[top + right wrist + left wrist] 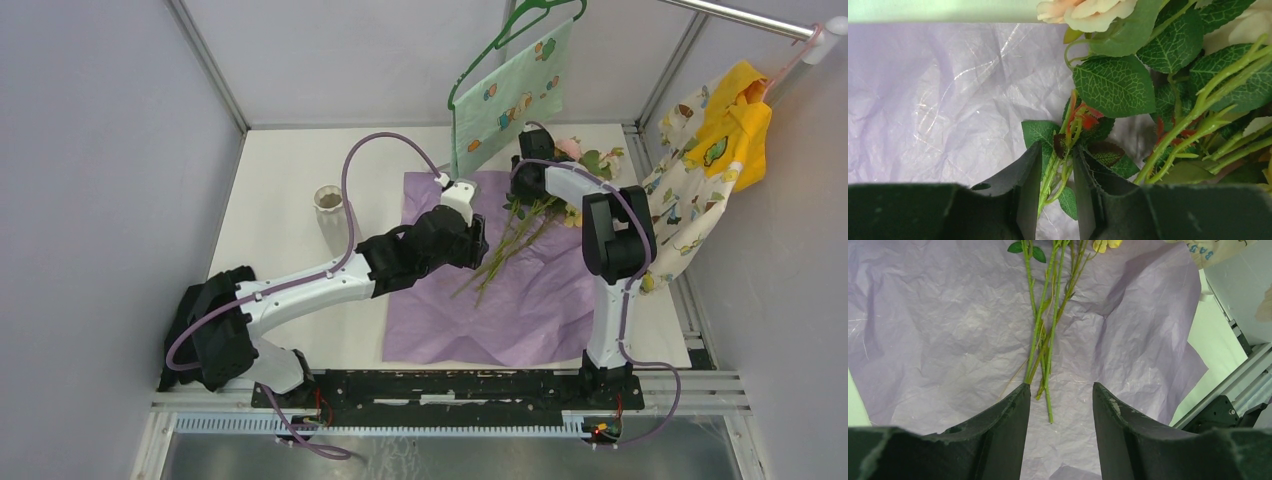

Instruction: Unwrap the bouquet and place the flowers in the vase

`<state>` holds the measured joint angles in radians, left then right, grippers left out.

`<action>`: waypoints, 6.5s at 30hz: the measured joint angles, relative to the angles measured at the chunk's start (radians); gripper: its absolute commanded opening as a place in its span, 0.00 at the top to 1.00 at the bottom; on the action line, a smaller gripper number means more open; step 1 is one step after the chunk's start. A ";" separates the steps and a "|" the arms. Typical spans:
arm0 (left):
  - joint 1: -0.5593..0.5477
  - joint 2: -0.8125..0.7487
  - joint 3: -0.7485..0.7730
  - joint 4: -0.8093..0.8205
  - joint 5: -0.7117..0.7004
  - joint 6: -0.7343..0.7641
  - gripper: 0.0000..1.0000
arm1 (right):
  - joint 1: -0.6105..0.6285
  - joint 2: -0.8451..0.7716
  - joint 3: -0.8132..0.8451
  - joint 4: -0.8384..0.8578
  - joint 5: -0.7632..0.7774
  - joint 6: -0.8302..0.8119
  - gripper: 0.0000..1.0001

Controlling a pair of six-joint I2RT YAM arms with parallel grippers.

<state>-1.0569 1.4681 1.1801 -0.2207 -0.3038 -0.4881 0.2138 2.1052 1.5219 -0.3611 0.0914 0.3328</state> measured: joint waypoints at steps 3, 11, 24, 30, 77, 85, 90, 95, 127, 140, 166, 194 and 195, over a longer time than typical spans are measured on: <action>0.003 0.000 0.000 0.000 0.003 0.000 0.45 | 0.000 0.019 0.012 0.001 -0.001 0.003 0.90; 0.008 0.009 -0.005 0.000 0.018 0.000 0.47 | -0.004 0.018 -0.009 0.054 -0.047 0.026 1.00; 0.009 0.009 -0.016 -0.001 0.018 0.000 0.47 | -0.006 -0.396 -0.375 0.295 -0.194 0.122 1.00; 0.013 0.008 -0.025 -0.002 0.016 0.000 0.48 | -0.006 -0.592 -0.558 0.466 -0.251 0.203 1.00; 0.019 -0.830 -0.038 -0.281 -0.481 0.018 0.37 | 0.456 -0.307 0.123 1.538 -0.487 0.327 1.00; 0.019 -0.858 -0.043 -0.323 -0.502 0.019 0.36 | 0.501 -0.115 0.425 1.469 -0.475 0.325 1.00; 0.019 -0.891 -0.047 -0.332 -0.507 0.019 0.36 | 0.519 -0.093 0.438 1.426 -0.471 0.296 1.00; 0.019 -0.915 -0.048 -0.332 -0.507 0.019 0.36 | 0.525 -0.093 0.375 1.415 -0.462 0.258 1.00; 0.019 -0.894 -0.056 -0.332 -0.507 0.019 0.35 | 0.537 -0.073 0.064 1.311 -0.462 0.149 0.26; 0.019 -0.865 -0.056 -0.332 -0.507 0.019 0.35 | 0.537 -0.328 -0.283 1.345 -0.412 0.103 0.14; 0.019 -0.250 -0.008 -0.135 -0.177 0.040 0.37 | 0.259 -0.983 -0.690 0.498 0.507 -0.083 0.48; 0.019 -0.340 -0.029 -0.098 -0.195 0.042 0.36 | 0.010 -0.178 -0.169 0.129 0.298 0.003 0.61; 0.019 -0.338 -0.029 -0.098 -0.194 0.042 0.36 | 0.003 -0.177 -0.171 0.126 0.299 0.003 0.61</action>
<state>-1.0382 1.1301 1.1507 -0.3183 -0.4980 -0.4465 0.2169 1.9282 1.3514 -0.2352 0.3901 0.3359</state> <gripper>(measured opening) 0.634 0.392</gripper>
